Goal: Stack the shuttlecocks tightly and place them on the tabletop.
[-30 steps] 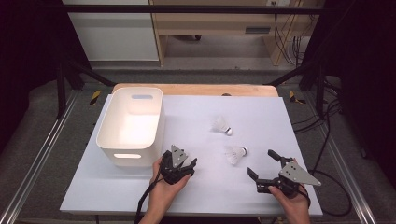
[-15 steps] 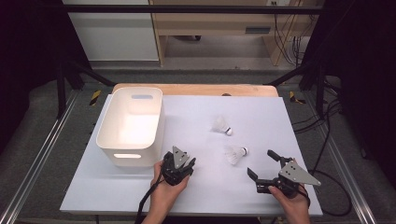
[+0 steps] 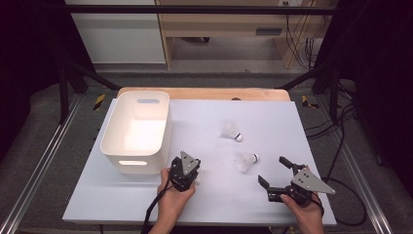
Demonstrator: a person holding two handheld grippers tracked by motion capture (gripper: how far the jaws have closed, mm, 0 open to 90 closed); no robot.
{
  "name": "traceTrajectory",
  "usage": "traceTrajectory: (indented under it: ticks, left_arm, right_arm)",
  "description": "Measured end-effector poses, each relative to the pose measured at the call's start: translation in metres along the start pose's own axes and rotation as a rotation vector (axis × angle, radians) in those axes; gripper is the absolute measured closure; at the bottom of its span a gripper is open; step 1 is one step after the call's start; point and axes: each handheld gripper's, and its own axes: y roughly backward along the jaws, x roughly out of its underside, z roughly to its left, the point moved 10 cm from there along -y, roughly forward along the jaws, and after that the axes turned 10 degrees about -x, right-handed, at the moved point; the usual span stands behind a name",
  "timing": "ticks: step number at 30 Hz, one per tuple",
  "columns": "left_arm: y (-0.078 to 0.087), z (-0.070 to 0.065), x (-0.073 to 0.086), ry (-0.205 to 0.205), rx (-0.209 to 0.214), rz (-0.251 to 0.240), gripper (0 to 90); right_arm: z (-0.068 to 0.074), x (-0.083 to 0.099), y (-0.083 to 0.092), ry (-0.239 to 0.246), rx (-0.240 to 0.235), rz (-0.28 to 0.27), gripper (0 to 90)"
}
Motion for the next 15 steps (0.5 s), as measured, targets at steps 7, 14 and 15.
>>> traceTrajectory:
  ticks: [7,14,15]
  left_arm:
    - [-0.001,0.002,-0.008,-0.012,-0.017,-0.022,89.3]
    - [-0.011,0.006,-0.027,-0.024,-0.039,-0.051,89.5]
    - [-0.011,0.006,-0.027,-0.024,-0.039,-0.051,89.5]
  right_arm:
    - [0.000,0.000,0.000,0.001,0.000,-0.001,3.2]
    - [0.000,0.000,0.001,0.000,-0.001,-0.002,3.2]
    - [0.000,0.000,0.001,0.000,-0.001,-0.002,3.2]
